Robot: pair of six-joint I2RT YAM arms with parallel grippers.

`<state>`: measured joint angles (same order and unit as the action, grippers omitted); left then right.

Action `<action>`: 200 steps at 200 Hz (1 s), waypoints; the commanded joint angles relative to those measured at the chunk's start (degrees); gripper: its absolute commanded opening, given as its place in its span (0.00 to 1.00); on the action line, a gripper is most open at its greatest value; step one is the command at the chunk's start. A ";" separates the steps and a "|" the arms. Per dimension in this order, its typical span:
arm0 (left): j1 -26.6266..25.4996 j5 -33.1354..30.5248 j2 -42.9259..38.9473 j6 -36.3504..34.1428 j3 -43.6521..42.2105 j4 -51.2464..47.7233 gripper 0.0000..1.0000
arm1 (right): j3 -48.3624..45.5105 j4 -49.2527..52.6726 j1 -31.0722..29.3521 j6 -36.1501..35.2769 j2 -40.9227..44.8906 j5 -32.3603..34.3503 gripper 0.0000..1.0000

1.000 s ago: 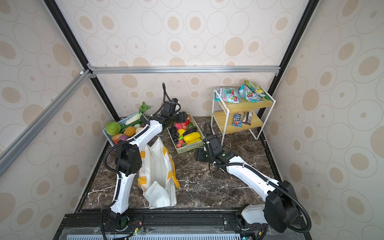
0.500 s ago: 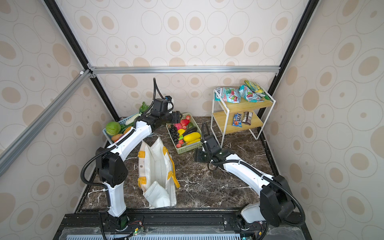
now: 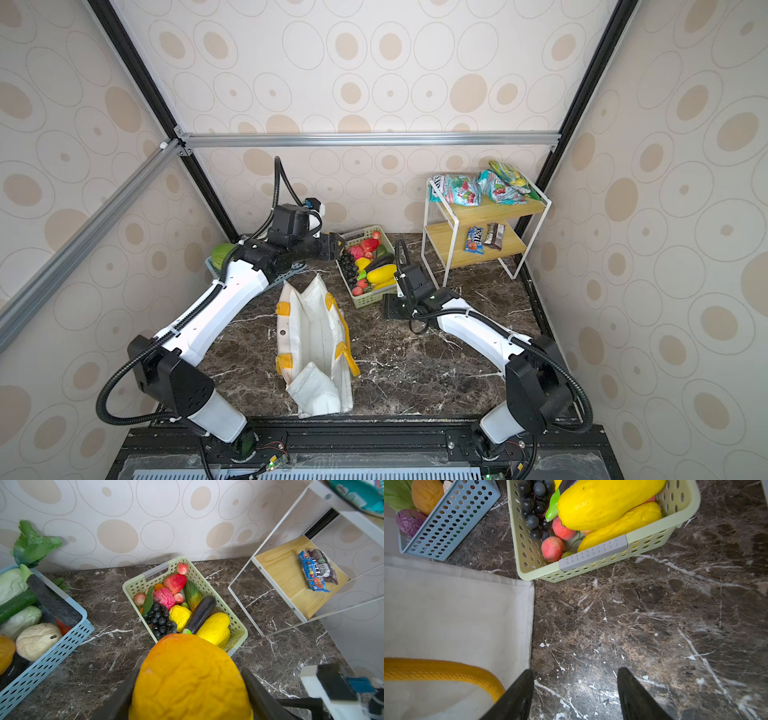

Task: Place the food into the grocery bag and tie it
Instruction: 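Lift the yellow wrinkled fruit with the left gripper and carry it over the bag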

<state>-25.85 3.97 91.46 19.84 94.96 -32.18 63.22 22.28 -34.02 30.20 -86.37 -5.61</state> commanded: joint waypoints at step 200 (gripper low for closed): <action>-3.03 2.14 -20.86 -2.36 -16.94 -20.46 0.65 | 7.60 4.15 0.07 -4.02 -8.81 -2.48 0.67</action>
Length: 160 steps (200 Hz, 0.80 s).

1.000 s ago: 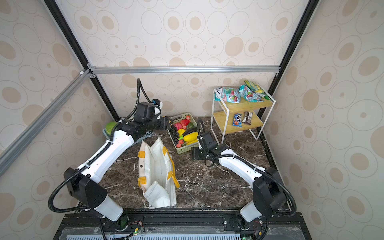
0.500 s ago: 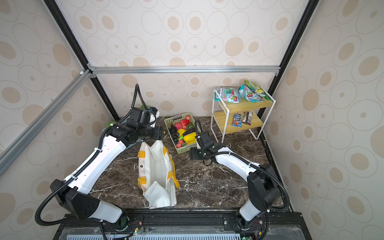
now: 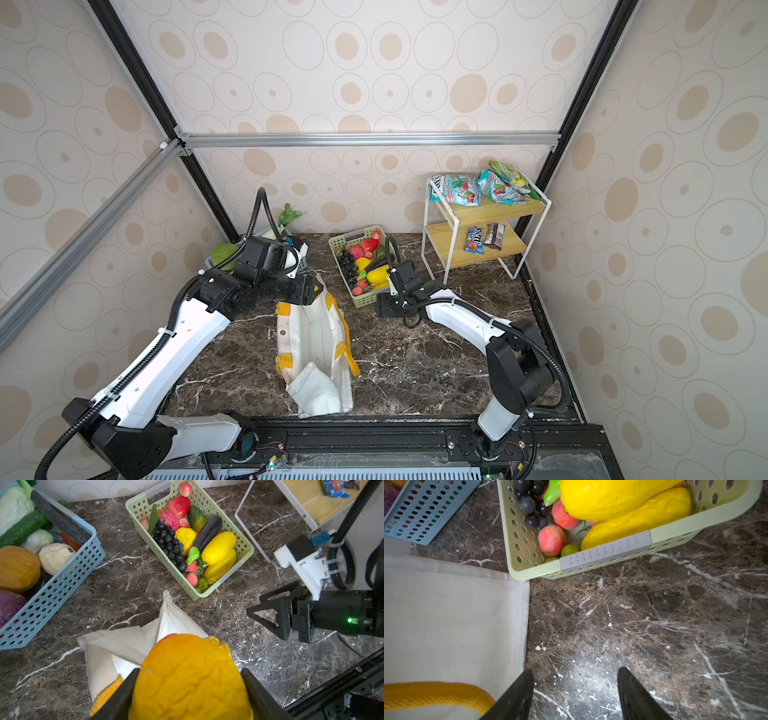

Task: Place the food into the grocery bag and tie it
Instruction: 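Lift the yellow wrinkled fruit with the left gripper and carry it over the bag, then lower the yellow fruit into the bag with the left gripper and open it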

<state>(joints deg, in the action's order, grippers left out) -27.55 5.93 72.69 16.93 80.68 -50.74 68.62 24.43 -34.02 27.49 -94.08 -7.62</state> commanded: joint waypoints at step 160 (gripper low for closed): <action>-6.97 -3.30 -0.29 4.78 -19.83 6.59 0.61 | -0.54 1.48 0.08 -0.69 0.63 0.23 0.67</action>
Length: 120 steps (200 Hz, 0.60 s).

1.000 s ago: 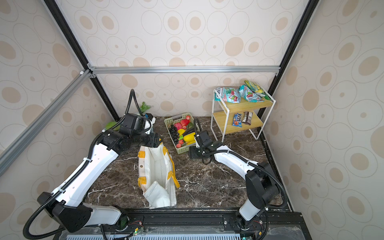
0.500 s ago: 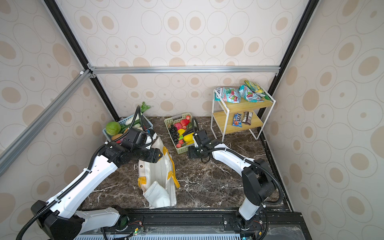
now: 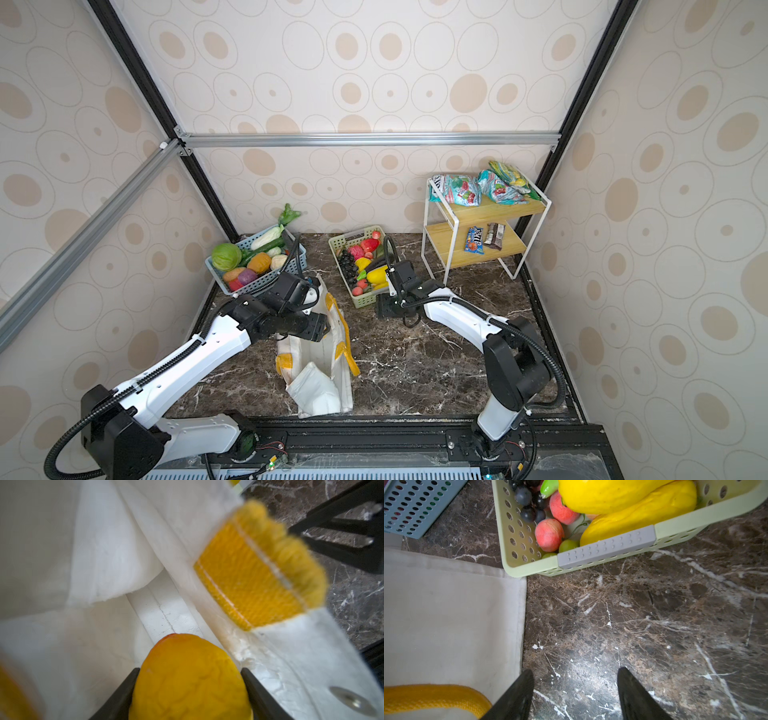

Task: Place the food into the grocery bag and tie it
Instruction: 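Lower the yellow fruit into the bag with the left gripper and open it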

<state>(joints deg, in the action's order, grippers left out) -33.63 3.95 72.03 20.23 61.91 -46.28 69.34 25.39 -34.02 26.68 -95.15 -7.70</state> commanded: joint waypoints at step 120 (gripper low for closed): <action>-3.26 1.59 -5.12 8.28 -6.77 1.02 0.49 | -3.81 -1.25 0.05 0.82 2.65 0.15 0.67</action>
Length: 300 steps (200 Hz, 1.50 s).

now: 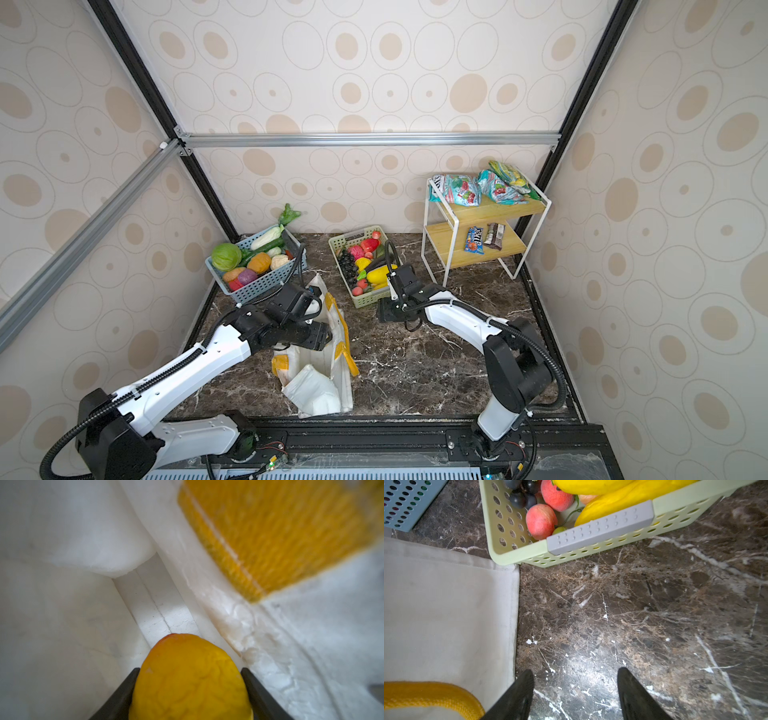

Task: Place the food into the grocery bag and tie it
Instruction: 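Lower the yellow fruit into the bag with the left gripper and open it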

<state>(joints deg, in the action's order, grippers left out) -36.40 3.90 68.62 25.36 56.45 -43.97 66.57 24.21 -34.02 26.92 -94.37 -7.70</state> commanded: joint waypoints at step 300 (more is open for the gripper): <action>1.51 -12.95 12.58 13.09 -9.68 22.27 0.61 | -6.76 -2.23 0.09 2.24 6.89 1.94 0.67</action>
<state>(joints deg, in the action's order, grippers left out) -35.24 -5.45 80.62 35.73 47.16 -25.85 60.90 21.80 -34.02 28.42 -89.49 -6.79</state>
